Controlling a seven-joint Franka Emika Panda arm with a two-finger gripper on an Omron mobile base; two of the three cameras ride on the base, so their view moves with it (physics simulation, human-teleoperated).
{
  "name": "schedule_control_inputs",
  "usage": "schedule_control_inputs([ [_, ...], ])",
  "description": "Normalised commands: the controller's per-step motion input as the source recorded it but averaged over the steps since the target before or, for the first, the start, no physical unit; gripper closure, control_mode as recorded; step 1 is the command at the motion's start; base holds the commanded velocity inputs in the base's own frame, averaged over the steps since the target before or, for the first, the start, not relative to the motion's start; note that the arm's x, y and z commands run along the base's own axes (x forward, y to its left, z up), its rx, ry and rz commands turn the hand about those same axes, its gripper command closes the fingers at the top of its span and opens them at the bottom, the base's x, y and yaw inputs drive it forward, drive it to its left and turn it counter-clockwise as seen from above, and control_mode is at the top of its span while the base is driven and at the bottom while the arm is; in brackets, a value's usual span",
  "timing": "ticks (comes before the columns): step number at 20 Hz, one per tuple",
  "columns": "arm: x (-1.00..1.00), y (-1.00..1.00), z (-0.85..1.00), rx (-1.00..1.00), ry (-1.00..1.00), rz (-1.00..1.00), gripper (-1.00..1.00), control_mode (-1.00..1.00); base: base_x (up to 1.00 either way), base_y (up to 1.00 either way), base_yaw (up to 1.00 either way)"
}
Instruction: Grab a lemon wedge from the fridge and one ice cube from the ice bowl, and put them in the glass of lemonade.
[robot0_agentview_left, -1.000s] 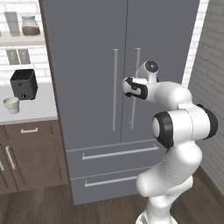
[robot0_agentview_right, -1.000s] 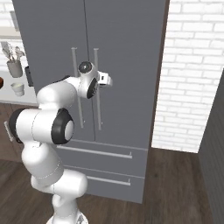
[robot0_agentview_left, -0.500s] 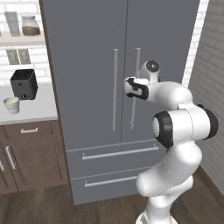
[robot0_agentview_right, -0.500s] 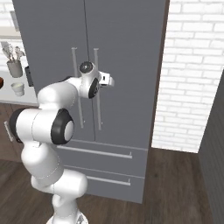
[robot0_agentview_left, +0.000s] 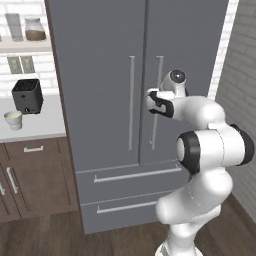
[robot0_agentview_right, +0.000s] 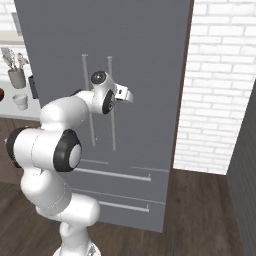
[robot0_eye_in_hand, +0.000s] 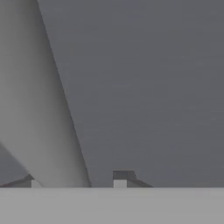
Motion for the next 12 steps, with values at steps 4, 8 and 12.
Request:
schedule_control_inputs([
  [4,-0.56,-0.99,0.37,0.08,0.05,-0.05,1.00,-1.00,0.00,0.00,0.00],
  [8,-0.54,-1.00,0.13,0.07,0.05,-0.04,1.00,-1.00,0.00,0.00,0.00],
  [12,-0.48,-0.99,0.09,0.07,0.00,-0.04,1.00,-1.00,0.00,0.00,0.00],
])
